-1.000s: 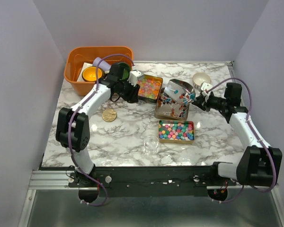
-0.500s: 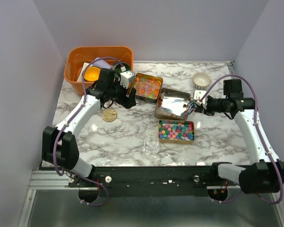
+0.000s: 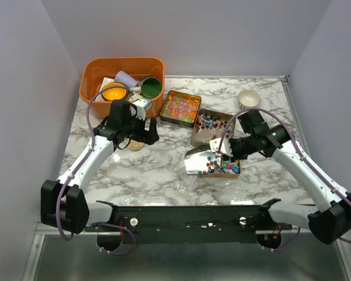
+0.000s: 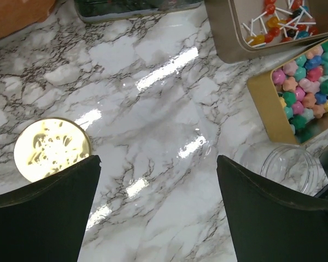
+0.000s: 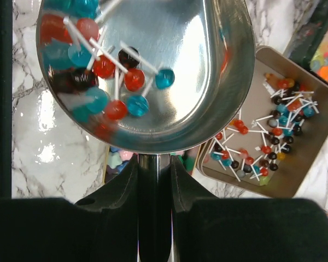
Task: Pack the candies
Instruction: Place the fake candies in the packing bottle.
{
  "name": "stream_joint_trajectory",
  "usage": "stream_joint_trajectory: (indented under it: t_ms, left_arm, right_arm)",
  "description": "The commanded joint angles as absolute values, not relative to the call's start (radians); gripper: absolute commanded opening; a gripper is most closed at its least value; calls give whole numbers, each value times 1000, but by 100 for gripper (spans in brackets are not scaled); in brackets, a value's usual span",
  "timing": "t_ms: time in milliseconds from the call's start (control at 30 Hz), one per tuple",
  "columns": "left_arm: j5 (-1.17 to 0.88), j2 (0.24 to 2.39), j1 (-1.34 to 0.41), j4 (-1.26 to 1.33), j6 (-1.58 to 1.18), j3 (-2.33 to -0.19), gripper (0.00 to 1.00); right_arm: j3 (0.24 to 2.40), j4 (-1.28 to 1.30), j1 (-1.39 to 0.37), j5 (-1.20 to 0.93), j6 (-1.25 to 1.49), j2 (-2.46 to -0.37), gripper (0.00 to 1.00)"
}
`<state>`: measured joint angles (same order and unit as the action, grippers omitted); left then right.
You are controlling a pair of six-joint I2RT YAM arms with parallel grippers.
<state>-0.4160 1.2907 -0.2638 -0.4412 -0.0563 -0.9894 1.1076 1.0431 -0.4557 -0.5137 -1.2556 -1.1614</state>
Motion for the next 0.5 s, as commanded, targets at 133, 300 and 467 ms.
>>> stream_joint_trajectory:
  t_ms: [133,300,467]
  left_arm:
    - [-268,1230,-233,-376,-124,-970,99]
    - [-299,1216,-221,-361,-153,-959,99]
    - [-313,1209,-213,-354,-163,-959,99]
  right_arm:
    - [1184,1043,-580,-316,-1175,-1259,1]
    - [1203,1014,-630,-247,-1198,-1318,1]
    - [1189,997,-644,-212,-1230,-1330,1]
